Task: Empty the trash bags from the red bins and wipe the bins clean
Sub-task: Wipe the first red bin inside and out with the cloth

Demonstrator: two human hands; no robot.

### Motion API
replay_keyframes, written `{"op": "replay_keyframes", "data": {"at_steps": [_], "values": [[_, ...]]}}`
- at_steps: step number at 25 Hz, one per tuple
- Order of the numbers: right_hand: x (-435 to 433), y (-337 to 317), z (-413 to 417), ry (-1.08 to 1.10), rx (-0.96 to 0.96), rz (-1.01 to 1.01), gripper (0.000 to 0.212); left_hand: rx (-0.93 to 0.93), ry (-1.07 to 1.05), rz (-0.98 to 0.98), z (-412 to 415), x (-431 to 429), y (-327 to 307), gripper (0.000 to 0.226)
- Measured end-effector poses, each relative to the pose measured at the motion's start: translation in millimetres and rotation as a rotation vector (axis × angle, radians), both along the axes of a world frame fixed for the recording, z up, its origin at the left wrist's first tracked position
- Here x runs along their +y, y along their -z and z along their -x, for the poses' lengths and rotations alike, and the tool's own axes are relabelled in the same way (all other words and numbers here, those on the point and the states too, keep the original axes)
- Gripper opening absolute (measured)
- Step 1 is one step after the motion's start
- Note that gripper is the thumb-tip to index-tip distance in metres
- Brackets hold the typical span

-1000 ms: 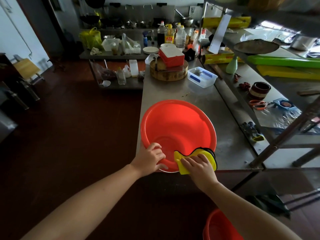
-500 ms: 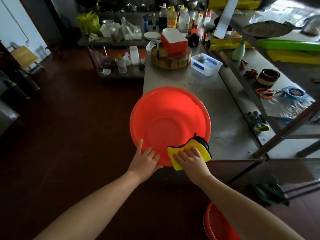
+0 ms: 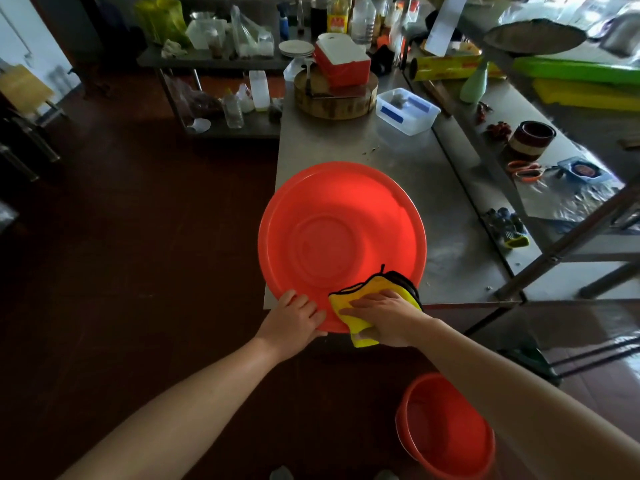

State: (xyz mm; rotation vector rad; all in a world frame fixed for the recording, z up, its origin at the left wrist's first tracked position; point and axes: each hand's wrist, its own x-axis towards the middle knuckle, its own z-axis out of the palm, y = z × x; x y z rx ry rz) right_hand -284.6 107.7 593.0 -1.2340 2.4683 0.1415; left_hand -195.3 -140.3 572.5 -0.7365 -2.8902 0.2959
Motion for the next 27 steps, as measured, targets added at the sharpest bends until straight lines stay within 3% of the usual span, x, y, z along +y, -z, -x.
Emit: {"op": "replay_keyframes", "data": {"at_steps": [7,11,18,22,27], "values": [[-13,1,1,0.029,-0.141,-0.069,0.064,-0.031,0.006,0.040,12,-29,-13,0.066],[-21,2,-6,0.184,-0.222,-0.049,0.064,-0.021,0.111,0.095,10,-37,-14,0.057],[-62,33,-22,0.510,-0.106,-0.023,0.065,0.019,0.165,0.021,11,-35,9,0.052],[-78,54,-6,0.491,-0.159,-0.060,0.065,0.024,0.164,0.047,14,-33,18,0.049],[-84,79,24,0.480,-0.318,0.046,0.056,0.035,0.157,0.091,18,-22,25,0.045]]}}
